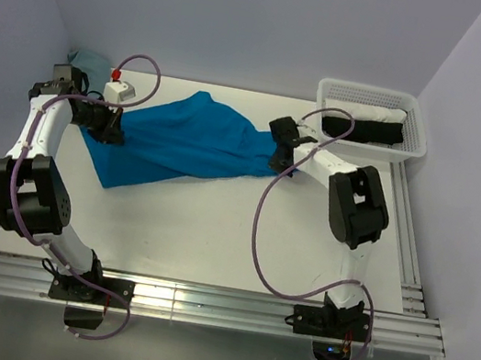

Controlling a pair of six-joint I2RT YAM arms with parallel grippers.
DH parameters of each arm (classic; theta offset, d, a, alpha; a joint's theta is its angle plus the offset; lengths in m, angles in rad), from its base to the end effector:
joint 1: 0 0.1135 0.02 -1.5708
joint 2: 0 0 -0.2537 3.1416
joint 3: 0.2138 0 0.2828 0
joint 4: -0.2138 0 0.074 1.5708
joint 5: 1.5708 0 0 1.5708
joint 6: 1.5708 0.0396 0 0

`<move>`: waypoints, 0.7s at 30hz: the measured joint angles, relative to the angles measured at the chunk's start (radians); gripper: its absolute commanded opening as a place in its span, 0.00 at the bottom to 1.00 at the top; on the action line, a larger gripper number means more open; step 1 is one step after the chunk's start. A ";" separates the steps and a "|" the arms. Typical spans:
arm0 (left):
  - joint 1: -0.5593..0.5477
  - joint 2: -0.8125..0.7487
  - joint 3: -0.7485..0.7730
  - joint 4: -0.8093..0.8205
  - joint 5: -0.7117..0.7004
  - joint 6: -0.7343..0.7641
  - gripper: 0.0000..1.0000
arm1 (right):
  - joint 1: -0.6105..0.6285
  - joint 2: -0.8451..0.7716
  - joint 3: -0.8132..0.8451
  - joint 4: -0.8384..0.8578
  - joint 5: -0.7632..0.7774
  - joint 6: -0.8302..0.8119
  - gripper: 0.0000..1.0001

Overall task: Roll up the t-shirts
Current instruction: Flatten the tshirt

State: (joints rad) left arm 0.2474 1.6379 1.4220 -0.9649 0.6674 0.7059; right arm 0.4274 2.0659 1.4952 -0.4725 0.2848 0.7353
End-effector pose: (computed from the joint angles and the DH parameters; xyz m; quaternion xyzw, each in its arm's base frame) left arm 0.3548 0.0643 0.2688 0.2725 0.8883 -0.2015 0.3101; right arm 0.4250 0.1813 0.1412 0.1831 0.9387 0.0272 0.2910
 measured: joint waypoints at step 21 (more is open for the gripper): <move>0.192 -0.004 -0.054 -0.011 -0.203 0.131 0.00 | 0.517 -0.375 -0.440 0.097 -0.001 0.217 0.26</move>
State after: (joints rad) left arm 0.4393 1.6341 1.3678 -0.9756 0.4641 0.8371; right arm 0.9447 1.6909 1.0550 -0.3756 0.2836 0.9527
